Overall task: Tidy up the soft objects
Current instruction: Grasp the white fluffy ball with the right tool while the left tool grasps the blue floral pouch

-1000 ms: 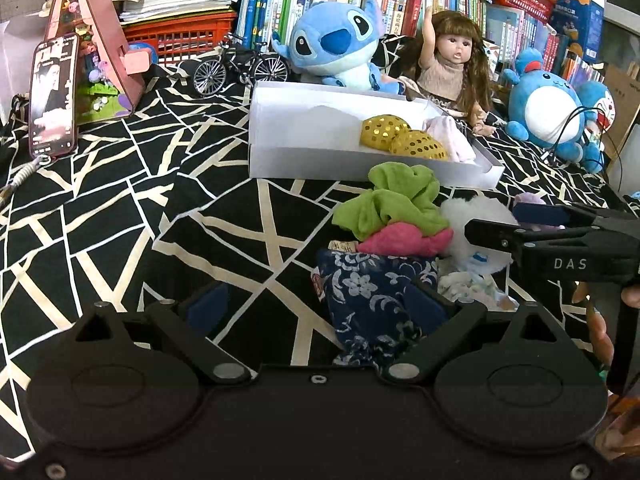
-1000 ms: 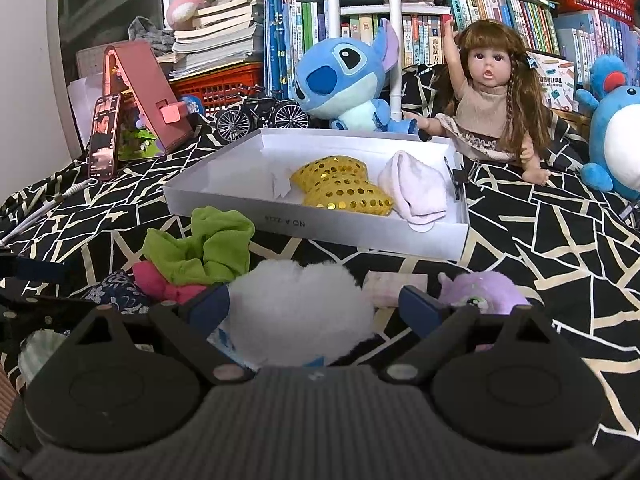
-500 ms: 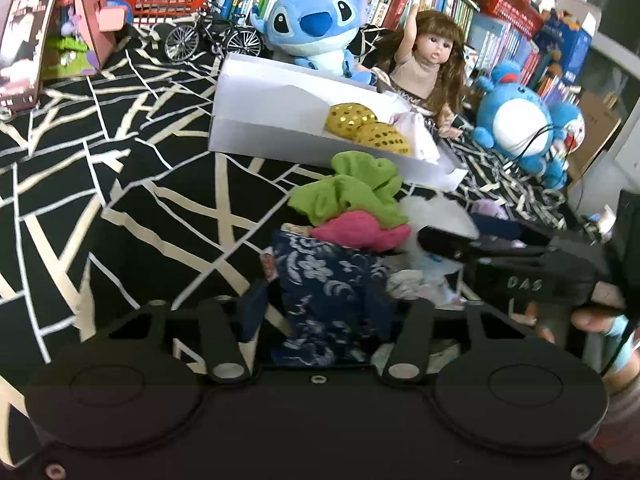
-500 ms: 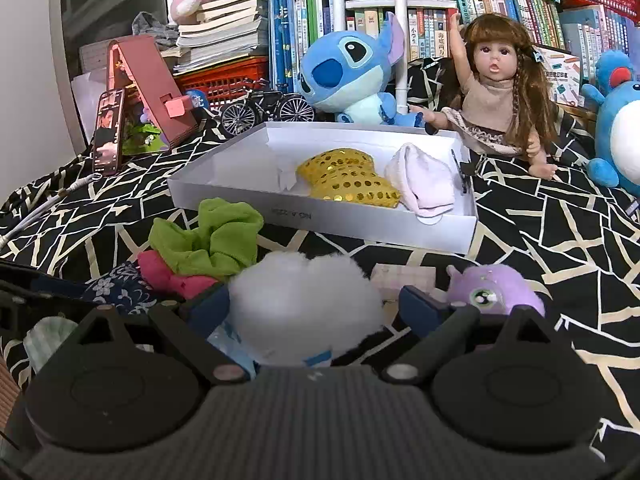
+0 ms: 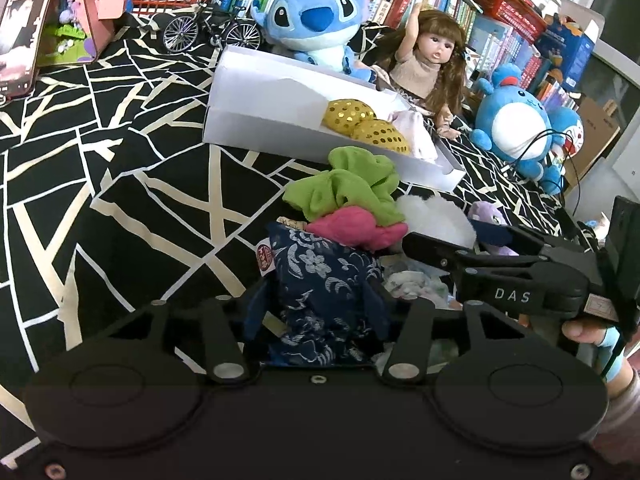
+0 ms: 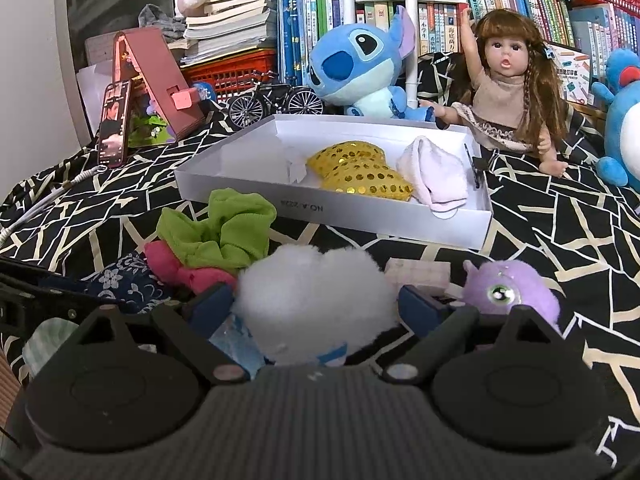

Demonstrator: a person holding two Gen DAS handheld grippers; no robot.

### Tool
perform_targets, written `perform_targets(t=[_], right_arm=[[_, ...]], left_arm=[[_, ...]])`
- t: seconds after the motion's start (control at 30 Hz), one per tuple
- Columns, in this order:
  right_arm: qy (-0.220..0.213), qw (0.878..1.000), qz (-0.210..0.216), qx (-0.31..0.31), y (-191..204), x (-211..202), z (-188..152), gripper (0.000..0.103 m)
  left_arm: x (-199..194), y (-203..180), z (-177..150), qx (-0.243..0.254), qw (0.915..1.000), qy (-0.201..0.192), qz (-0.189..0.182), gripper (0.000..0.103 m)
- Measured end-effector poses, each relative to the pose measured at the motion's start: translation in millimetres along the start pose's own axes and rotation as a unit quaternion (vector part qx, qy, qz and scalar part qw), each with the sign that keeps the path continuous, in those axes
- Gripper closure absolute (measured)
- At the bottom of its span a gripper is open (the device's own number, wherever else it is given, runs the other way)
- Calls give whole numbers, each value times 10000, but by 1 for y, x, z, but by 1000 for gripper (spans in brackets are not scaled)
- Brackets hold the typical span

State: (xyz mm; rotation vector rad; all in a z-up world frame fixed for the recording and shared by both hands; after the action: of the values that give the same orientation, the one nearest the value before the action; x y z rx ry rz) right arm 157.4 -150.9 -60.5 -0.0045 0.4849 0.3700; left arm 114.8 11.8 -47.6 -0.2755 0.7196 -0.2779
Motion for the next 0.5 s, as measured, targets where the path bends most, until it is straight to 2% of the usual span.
perform_targets(t=[0.13, 0.2, 0.3, 0.5], right_arm=[[-4, 10000, -42, 3, 0, 1, 0, 16], [-29, 10000, -25, 56, -2, -1, 1, 22], [-109, 9999, -53, 58, -3, -4, 3, 24], [-280, 9995, -134, -9, -2, -12, 13, 24]], left_arm=[[3, 0, 1, -39, 10000, -6, -6, 66], [2, 0, 3, -7, 10000, -48, 46, 69], [-4, -1, 11, 178, 9991, -273, 277, 70], [-18, -2, 30, 191, 9980, -555, 233, 70]])
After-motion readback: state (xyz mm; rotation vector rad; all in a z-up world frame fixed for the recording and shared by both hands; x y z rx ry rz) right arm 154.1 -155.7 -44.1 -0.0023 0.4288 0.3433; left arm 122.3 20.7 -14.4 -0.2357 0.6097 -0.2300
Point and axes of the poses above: each gripper's, at about its wrist camera, not at the fingertips, and x roughly the way its jaws point, y to its left, z to its top, the point moved 9 cm from there along x, roughly the way its jaws point, and after that the axes turned 6 degrees about -y, right-handed, at the moved point
